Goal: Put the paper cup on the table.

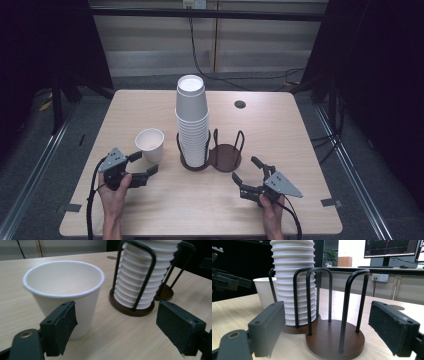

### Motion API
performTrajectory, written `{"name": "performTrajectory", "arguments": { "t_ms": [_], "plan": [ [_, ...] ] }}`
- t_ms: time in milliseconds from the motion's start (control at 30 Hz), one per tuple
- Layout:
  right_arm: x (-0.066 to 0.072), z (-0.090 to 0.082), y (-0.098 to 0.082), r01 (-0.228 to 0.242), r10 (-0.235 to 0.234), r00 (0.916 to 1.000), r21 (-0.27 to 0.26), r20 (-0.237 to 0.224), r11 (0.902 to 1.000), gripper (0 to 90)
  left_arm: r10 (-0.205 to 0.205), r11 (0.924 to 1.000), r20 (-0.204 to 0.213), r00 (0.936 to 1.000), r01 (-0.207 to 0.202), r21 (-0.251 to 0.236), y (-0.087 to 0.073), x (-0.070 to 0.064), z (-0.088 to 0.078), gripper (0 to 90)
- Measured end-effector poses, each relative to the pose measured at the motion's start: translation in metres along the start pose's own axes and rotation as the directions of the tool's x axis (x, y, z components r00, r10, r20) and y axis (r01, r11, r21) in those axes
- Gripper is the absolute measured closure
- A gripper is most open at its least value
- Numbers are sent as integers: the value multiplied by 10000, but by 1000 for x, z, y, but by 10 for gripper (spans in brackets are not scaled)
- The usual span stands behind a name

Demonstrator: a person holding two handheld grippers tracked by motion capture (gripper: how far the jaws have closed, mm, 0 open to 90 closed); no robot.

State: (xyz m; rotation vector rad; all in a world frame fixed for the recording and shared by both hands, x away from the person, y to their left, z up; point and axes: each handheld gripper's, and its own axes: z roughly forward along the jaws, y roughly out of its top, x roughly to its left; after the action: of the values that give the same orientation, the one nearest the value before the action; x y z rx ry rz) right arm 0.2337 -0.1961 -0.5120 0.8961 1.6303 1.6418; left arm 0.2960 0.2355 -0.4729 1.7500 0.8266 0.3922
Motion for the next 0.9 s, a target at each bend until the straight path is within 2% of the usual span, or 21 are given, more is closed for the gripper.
{"name": "performTrajectory", "arguments": {
  "t_ms": [100, 167, 200, 267, 333, 367, 400, 433, 467, 567, 600, 667, 700, 733, 833, 867, 900],
  "plan": [
    [0, 0, 0, 2, -2, 10000, -5, 1, 10000, 133, 196, 9994, 346, 9992, -186, -285, 1, -9, 0, 165],
    [0, 0, 0, -2, 2, 10000, 8, -8, 10000, 133, 304, 9984, 141, 9994, -296, -489, -1, -14, -1, 164],
    [0, 0, 0, -2, 2, 10000, 8, -8, 10000, 133, 188, 9975, 130, 9997, -179, -691, -2, -16, 0, 164],
    [0, 0, 0, 1, -1, 10000, 7, -6, 10000, 133, 181, 9976, 148, 9997, -171, -674, -5, -20, 2, 163],
    [0, 0, 0, -5, 5, 10000, 3, -15, 10000, 132, 75, 9949, 229, 9997, -52, -1011, -7, -27, 5, 162],
    [0, 0, 0, -7, 7, 10000, 4, -16, 10000, 133, 145, 9945, 351, 9993, -108, -1041, -8, -29, 6, 161],
    [0, 0, 0, -9, 9, 10000, 8, 7, 10000, 133, 296, 9938, 239, 9993, -268, -1080, -8, -32, 8, 159],
    [0, 0, 0, -4, 4, 10000, 3, -14, 10000, 133, 326, 9904, 68, 9994, -314, -1343, -9, -36, 9, 157],
    [0, 0, 0, -6, 6, 10000, 7, -9, 10000, 133, 312, 9896, 218, 9993, -278, -1409, -10, -38, 11, 156],
    [0, 0, 0, -7, 7, 10000, 9, -5, 10000, 132, 353, 9916, 270, 9990, -317, -1251, -13, -46, 18, 156],
    [0, 0, 0, -9, 9, 10000, 5, -10, 10000, 133, 519, 9913, 232, 9984, -487, -1226, -14, -48, 19, 156],
    [0, 0, 0, -7, 7, 10000, 2, 10, 10000, 132, 542, 9902, 316, 9980, -496, -1303, -16, -54, 22, 156],
    [0, 0, 0, -7, 7, 10000, 2, 15, 10000, 133, 722, 9893, 192, 9972, -691, -1283, -16, -56, 23, 155],
    [0, 0, 0, -7, 7, 10000, 2, 15, 10000, 133, 541, 9882, 182, 9984, -510, -1441, -17, -58, 24, 155],
    [0, 0, 0, -10, 10, 10000, 8, 3, 10000, 133, 687, 9852, -21, 9976, -682, -1573, -19, -62, 28, 153],
    [0, 0, 0, -11, 11, 10000, 9, 4, 10000, 133, 424, 9846, 273, 9987, -371, -1710, -21, -64, 30, 154],
    [0, 0, 0, -11, 11, 10000, 3, 16, 10000, 133, 460, 9855, 396, 9982, -389, -1654, -22, -65, 32, 155]
  ]
}}
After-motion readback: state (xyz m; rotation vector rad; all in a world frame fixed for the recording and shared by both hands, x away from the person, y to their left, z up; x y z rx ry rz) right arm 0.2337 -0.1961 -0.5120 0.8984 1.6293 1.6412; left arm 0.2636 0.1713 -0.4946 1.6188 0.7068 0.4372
